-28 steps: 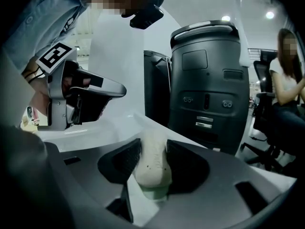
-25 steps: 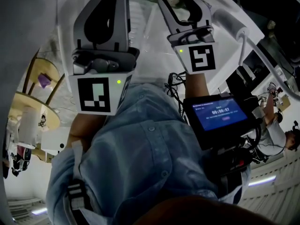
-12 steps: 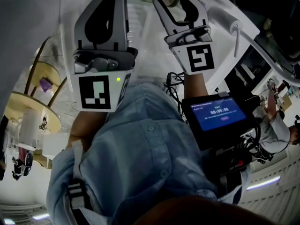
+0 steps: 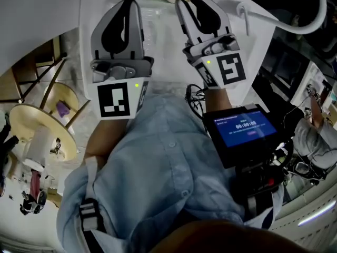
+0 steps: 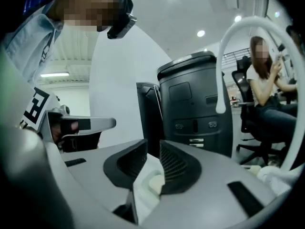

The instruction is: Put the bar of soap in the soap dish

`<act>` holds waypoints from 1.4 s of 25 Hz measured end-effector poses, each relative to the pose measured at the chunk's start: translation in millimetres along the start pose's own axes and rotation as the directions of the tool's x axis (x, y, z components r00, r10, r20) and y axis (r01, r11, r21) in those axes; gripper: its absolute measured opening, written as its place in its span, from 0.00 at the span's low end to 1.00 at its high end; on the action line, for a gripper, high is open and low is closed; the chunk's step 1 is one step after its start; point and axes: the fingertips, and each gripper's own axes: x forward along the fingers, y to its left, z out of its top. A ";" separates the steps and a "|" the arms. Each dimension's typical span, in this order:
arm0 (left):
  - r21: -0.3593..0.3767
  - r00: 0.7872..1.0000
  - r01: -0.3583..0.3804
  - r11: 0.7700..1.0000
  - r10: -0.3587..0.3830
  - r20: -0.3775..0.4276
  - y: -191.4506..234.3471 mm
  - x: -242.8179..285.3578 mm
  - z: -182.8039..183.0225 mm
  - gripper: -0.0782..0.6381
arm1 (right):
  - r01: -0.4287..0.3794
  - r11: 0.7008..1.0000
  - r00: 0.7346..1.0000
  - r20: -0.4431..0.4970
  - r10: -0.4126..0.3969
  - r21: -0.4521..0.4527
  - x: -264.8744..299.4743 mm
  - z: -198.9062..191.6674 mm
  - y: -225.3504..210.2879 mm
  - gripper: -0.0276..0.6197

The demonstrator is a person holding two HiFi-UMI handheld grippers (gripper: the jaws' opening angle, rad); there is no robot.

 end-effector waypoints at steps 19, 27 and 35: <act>-0.113 0.987 -0.095 0.989 0.079 -0.143 5.5 -14.6 -71.2 0.12 | 0.022 0.998 0.987 -0.161 -0.012 0.059 0.4 -36.7 5.4 0.05; -0.093 0.990 -0.075 0.993 0.063 -0.129 3.9 -8.1 -63.4 0.12 | 0.010 0.999 0.990 -0.139 -0.005 0.038 9.5 -25.6 7.9 0.05; -0.086 0.991 -0.067 0.994 0.056 -0.123 3.7 -5.3 -60.0 0.12 | 0.017 0.999 0.991 -0.134 -0.011 0.045 11.2 -23.2 6.5 0.05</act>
